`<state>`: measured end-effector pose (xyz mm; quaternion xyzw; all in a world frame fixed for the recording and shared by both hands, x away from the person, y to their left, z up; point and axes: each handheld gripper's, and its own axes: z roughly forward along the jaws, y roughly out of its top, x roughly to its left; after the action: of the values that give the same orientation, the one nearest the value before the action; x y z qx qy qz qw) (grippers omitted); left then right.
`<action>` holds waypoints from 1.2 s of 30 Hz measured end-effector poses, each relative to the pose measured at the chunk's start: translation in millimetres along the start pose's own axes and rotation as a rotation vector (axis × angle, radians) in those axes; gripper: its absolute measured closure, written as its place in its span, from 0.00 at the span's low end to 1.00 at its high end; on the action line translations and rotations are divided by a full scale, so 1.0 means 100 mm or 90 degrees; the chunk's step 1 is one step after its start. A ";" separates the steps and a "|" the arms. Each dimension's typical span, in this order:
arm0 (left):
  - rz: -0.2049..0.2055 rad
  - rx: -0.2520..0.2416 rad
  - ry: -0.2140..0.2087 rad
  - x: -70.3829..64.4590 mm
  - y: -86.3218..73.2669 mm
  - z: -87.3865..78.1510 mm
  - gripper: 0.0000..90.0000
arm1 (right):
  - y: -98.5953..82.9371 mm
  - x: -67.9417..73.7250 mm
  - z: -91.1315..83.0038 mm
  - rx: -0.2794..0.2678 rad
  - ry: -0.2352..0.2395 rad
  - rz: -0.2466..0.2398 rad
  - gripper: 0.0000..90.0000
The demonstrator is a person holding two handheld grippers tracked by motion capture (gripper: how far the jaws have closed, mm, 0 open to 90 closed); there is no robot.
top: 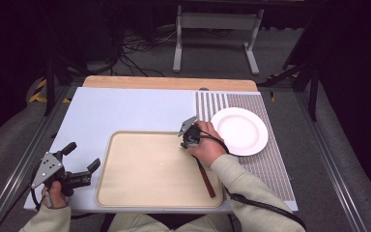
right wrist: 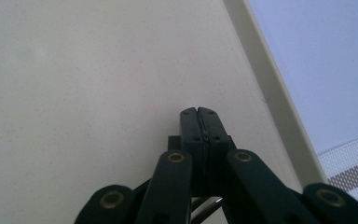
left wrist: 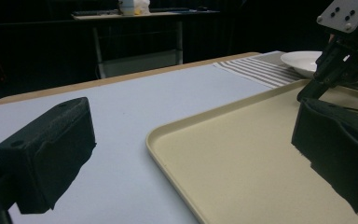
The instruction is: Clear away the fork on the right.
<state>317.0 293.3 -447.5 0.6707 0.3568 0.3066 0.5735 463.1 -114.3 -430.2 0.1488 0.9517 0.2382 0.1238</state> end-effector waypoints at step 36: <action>0.000 0.001 0.001 0.00 0.00 0.00 0.00 | -0.28 -0.23 -0.15 0.043 -0.048 0.049 1.00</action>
<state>316.7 293.3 -447.5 0.6707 0.3577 0.3070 0.5727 473.8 -152.3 -427.3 0.1983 0.9474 0.2050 0.1453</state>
